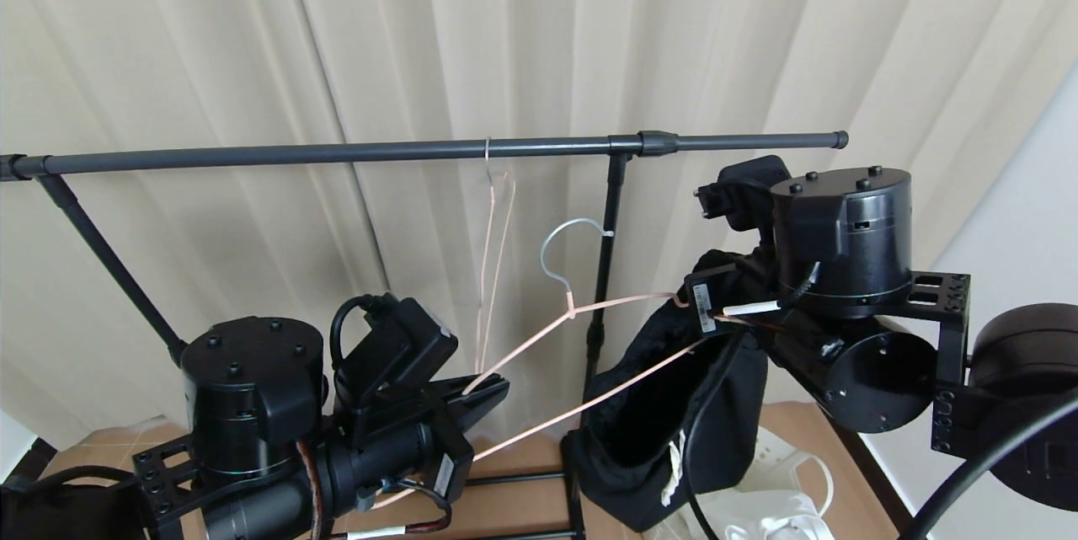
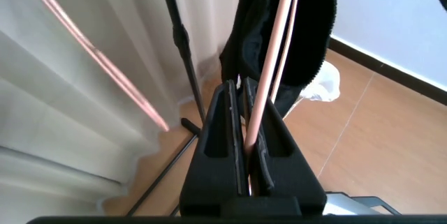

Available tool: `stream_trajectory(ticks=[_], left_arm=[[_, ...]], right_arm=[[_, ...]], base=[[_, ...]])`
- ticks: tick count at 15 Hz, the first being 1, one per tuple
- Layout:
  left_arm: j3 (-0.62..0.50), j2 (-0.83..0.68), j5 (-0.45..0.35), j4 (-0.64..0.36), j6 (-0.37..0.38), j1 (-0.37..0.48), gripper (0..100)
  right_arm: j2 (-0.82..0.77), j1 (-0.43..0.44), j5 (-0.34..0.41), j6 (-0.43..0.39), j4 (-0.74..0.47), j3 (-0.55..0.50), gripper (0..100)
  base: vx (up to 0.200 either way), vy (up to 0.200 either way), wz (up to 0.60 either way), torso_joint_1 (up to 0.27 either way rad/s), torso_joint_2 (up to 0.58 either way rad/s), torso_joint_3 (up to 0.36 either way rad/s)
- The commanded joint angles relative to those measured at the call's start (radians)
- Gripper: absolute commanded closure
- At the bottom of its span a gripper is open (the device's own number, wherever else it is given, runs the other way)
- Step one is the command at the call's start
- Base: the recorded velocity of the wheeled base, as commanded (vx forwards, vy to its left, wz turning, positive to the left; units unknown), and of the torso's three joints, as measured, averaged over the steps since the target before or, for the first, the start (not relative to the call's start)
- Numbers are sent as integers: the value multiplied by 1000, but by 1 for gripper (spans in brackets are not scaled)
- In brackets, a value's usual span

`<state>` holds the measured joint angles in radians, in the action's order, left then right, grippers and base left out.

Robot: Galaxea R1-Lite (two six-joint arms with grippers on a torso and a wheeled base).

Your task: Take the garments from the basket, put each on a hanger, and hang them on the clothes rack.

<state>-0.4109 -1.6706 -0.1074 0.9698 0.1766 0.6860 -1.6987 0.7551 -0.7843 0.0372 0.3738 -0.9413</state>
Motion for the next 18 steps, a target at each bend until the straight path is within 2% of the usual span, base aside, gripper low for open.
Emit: stream_trajectory(ticks=[1, 5, 11, 15, 18], left_arm=[[0, -14, 0, 7, -2, 3, 100], [0, -23, 0, 13, -2, 7, 100], [-8, -41, 0, 17, -2, 20, 100], [-13, -41, 0, 17, -14, 21, 100], [9, -41, 6, 101, -16, 27, 100]], right_arm=[[24, 50, 0, 21, 0, -2, 100], [13, 122, -1, 49, 0, -10, 100], [-12, 233, 0, 98, 0, -74, 100], [-13, 248, -1, 108, 0, -93, 100], [-12, 248, -1, 128, 0, -90, 100]], base=[[0, 0, 0, 0, 0, 0], [0, 0, 0, 0, 0, 0], [0, 0, 0, 0, 0, 0], [0, 0, 0, 0, 0, 0], [0, 0, 0, 0, 0, 0]])
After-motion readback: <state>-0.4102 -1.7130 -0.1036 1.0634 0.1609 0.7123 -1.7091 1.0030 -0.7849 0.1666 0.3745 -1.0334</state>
